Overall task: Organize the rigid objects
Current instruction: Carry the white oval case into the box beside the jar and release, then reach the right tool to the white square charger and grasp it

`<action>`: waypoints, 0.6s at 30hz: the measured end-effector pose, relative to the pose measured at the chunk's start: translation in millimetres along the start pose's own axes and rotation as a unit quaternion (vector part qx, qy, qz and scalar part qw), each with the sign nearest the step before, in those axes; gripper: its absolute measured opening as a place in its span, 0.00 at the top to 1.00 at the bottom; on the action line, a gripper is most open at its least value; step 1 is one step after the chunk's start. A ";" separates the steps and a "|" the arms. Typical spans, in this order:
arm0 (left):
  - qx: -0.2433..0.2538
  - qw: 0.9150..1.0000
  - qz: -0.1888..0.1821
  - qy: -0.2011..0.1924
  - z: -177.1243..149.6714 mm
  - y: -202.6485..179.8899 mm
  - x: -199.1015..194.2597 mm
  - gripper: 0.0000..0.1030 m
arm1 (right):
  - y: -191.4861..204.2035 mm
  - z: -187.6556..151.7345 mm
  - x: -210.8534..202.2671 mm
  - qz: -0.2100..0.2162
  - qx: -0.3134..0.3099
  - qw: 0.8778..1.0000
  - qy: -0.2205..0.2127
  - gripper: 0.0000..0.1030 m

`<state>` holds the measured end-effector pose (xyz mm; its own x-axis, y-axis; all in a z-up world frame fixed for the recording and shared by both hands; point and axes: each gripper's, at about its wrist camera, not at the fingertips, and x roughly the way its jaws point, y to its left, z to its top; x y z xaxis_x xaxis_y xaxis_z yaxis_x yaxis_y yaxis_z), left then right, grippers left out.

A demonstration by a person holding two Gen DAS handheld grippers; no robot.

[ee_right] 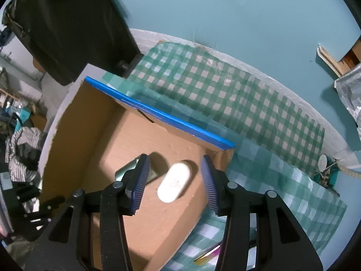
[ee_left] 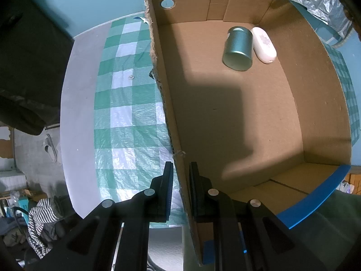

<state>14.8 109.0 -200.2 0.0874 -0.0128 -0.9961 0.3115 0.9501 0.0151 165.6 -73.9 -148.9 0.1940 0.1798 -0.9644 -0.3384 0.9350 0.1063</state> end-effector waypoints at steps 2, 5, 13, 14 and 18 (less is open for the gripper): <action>-0.007 1.000 -0.004 0.001 -0.3 2.4 0.3 0.86 | 0.3 -1.0 -5.3 -0.002 -0.002 1.000 -0.003 0.48; -0.010 1.000 -0.006 0.002 -0.6 4.1 0.4 0.86 | -1.7 -3.3 -15.3 -0.003 0.000 1.000 -0.009 0.47; 0.002 1.000 0.001 0.007 2.9 -0.7 2.8 0.86 | -14.1 -17.0 -43.2 -0.025 0.016 1.000 -0.010 0.41; 0.003 1.000 0.002 0.007 3.5 -1.0 2.8 0.86 | -17.1 -20.1 -47.4 -0.029 0.019 0.999 -0.011 0.41; 0.005 1.000 0.004 0.008 4.4 -3.5 3.3 0.86 | -27.2 -30.1 -62.0 -0.035 0.031 0.999 -0.018 0.41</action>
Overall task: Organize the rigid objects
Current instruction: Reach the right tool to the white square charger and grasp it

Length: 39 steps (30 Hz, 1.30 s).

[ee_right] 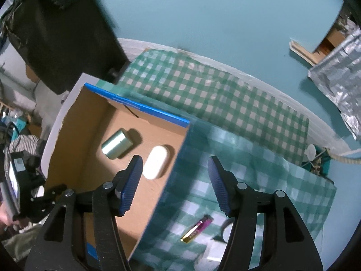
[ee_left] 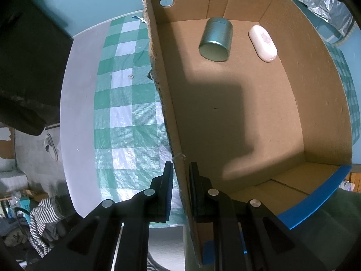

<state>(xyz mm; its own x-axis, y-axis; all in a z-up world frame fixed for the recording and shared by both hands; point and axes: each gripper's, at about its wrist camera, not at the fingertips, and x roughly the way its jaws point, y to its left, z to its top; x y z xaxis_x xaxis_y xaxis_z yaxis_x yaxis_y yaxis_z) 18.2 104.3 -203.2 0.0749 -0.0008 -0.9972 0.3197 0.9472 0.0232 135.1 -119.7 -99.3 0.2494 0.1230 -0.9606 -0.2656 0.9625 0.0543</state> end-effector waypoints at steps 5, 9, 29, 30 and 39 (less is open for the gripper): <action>0.003 1.000 0.000 0.002 1.8 -1.9 0.2 0.87 | -14.9 -9.2 -14.3 -0.007 0.015 1.000 -0.004 0.41; 0.004 1.000 0.001 0.001 2.0 -1.6 -1.4 0.87 | -31.1 -20.3 -22.4 -0.010 0.037 0.999 -0.007 0.36; -0.004 1.000 0.001 0.003 4.4 1.1 -2.6 0.87 | -158.3 -86.8 62.8 -0.042 0.259 0.962 0.070 0.32; -0.004 1.000 0.001 0.003 4.4 1.1 -2.5 0.87 | -162.7 -88.5 70.0 -0.042 0.267 0.960 0.075 0.32; -0.009 1.000 0.001 0.003 3.4 1.3 -2.4 0.86 | -177.9 -98.2 101.1 -0.061 0.315 0.941 0.103 0.32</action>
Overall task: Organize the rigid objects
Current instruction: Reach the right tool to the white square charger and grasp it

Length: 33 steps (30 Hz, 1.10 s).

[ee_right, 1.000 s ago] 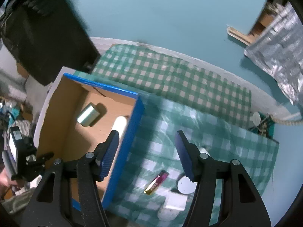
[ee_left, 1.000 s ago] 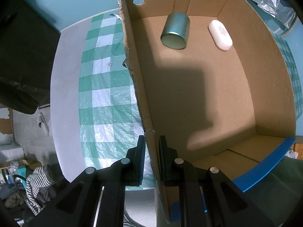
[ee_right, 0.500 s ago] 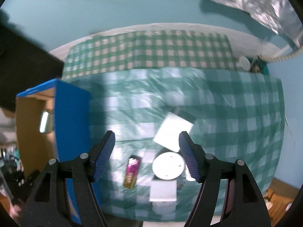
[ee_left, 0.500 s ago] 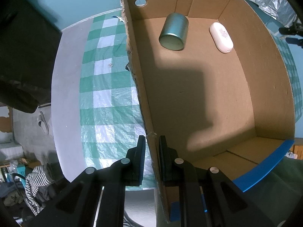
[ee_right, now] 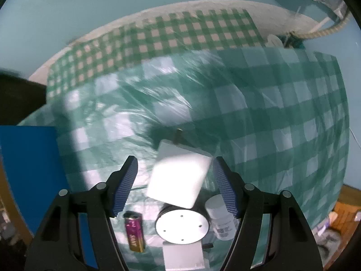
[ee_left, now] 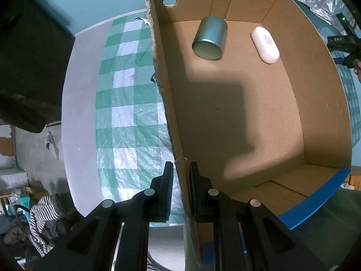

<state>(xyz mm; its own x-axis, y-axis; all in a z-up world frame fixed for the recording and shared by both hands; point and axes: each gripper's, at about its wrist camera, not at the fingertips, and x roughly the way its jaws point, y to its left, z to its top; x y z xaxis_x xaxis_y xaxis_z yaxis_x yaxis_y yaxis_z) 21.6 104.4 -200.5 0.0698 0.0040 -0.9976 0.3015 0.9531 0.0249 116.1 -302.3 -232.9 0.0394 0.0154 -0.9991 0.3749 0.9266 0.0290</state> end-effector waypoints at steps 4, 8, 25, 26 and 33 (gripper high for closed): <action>-0.002 1.000 -0.002 -0.001 -1.3 2.0 0.1 0.86 | 0.9 -4.6 8.8 -0.001 0.002 1.000 0.002 0.33; 0.004 1.000 0.000 0.001 -2.2 2.0 0.9 0.87 | 0.7 -11.4 15.4 -0.007 0.007 1.000 0.006 0.39; 0.014 1.000 0.002 0.004 -4.9 -5.1 3.9 0.86 | 25.4 -21.3 10.4 0.015 -0.083 0.996 -0.040 0.51; 0.014 1.000 0.002 0.004 -5.0 -5.9 4.2 0.86 | 27.8 -21.9 9.4 0.019 -0.088 0.995 -0.042 0.51; 0.012 1.000 0.000 0.004 -6.2 -5.6 4.3 0.86 | 48.3 -27.5 -2.9 0.033 -0.120 0.991 -0.055 0.51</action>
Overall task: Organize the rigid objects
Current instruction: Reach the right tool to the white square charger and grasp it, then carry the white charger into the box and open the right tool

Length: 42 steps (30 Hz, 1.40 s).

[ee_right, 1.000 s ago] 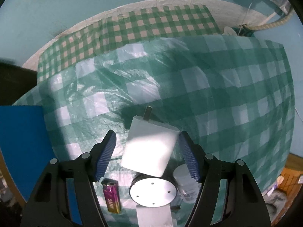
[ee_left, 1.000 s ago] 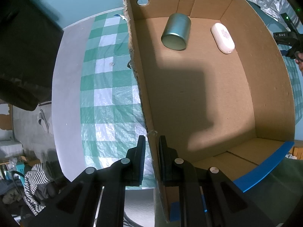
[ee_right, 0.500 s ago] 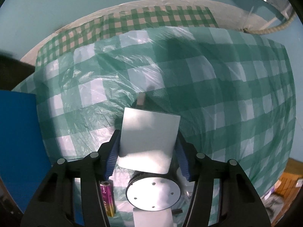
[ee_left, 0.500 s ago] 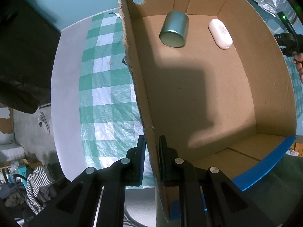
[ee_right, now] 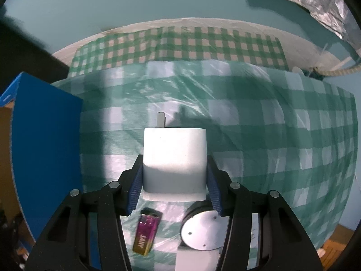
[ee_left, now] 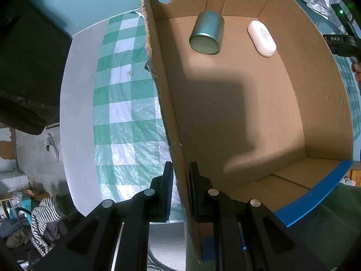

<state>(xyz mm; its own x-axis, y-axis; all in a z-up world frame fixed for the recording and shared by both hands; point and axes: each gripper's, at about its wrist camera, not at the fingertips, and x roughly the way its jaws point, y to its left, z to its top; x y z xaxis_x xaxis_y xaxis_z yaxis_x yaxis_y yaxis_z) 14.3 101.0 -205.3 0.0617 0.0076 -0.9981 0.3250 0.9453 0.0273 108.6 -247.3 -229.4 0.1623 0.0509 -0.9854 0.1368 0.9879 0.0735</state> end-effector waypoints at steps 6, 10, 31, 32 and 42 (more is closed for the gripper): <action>-0.002 1.000 -0.003 -0.001 -0.1 1.7 0.8 0.86 | 16.3 1.3 -19.5 0.011 -0.028 0.999 -0.017 0.51; -0.002 1.000 -0.004 -0.001 -0.3 5.0 2.4 0.86 | 28.0 0.7 -33.6 0.014 -0.046 0.998 -0.027 0.51; 0.008 1.000 -0.001 -0.004 -0.7 -3.0 1.6 0.86 | 114.9 10.7 -110.6 0.071 -0.159 0.982 -0.068 0.51; 0.008 1.000 -0.001 -0.004 -0.5 -3.3 1.2 0.86 | 122.8 10.4 -111.6 0.073 -0.170 0.980 -0.068 0.51; 0.001 1.000 -0.003 -0.002 -0.3 0.2 0.6 0.86 | 183.4 4.5 -85.1 0.063 -0.280 0.957 -0.039 0.51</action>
<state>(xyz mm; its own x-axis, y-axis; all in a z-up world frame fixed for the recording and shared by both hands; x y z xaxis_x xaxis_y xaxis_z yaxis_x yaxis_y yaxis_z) 14.2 101.2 -206.0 0.0635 0.0008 -0.9980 0.3266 0.9449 0.0215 124.3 -71.1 -131.3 0.2180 0.1859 -0.9581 -0.4307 0.8992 0.0764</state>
